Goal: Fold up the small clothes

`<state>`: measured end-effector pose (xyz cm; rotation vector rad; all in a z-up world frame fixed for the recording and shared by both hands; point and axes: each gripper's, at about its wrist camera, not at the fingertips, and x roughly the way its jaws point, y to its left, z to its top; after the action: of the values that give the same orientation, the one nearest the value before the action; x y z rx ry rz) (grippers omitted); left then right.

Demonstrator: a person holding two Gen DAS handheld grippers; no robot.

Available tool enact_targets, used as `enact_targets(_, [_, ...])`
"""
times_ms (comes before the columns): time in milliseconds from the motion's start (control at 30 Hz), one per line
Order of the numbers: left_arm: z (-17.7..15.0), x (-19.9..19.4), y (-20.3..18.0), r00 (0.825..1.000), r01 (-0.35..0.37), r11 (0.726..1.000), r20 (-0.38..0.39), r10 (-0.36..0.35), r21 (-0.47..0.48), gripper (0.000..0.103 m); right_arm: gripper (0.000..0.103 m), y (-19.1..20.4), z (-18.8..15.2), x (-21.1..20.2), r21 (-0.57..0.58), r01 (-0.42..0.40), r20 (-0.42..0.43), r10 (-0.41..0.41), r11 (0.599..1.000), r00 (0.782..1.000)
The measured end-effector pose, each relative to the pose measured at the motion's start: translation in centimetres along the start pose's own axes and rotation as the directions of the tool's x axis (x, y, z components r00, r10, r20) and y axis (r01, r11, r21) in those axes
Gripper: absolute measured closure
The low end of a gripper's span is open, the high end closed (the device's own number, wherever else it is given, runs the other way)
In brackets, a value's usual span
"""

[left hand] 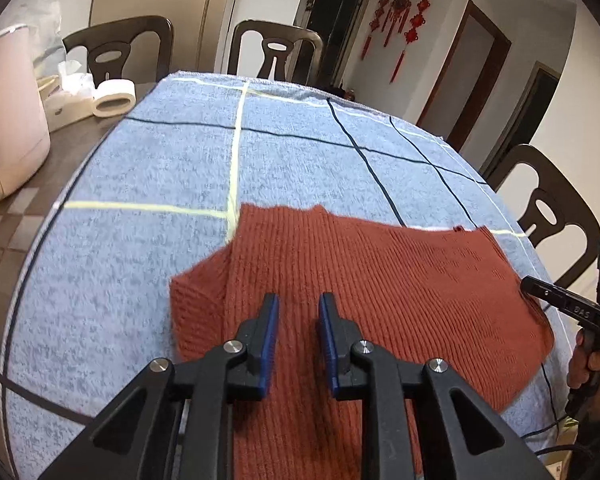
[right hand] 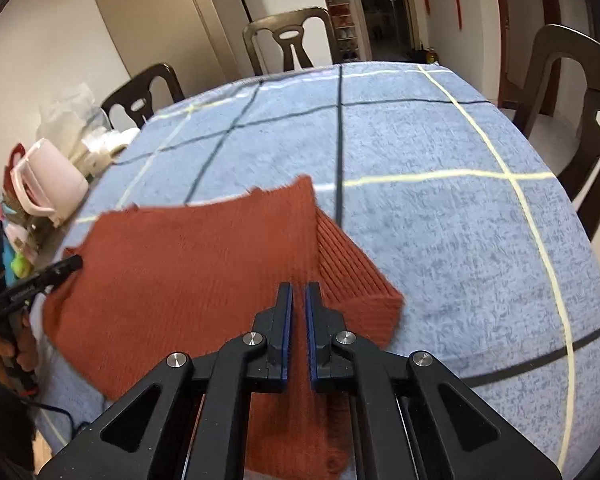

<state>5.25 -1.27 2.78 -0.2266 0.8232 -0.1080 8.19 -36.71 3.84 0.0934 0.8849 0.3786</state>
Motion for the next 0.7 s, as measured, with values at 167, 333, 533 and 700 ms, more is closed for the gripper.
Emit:
enact_targets(167, [0.5,2.0,0.8,0.999,-0.031,0.999,-0.027,0.03,-0.032,0.08,0.097,0.3,1.3,2.7,-0.01,0.009,-0.028,-0.009,1.0,1.0])
enact_targets(333, [0.6,1.4,0.9,0.999,-0.022,0.999,-0.025,0.021,-0.047,0.08,0.097,-0.2,2.0,2.8,0.006,0.008,-0.019,-0.008,1.0,1.0])
enact_targets(533, [2.4,2.8,-0.7,0.998,-0.057,0.998,-0.031,0.057,-0.008,0.08,0.095,1.1,3.7,3.7,-0.02,0.026,-0.016,-0.026,0.999,1.0])
enact_targets(700, [2.2,3.9,0.1,0.997,-0.073,0.997,-0.035,0.072,-0.027,0.08,0.095,0.5,4.2,5.4,-0.016,0.036,-0.04,-0.036,0.999,0.999])
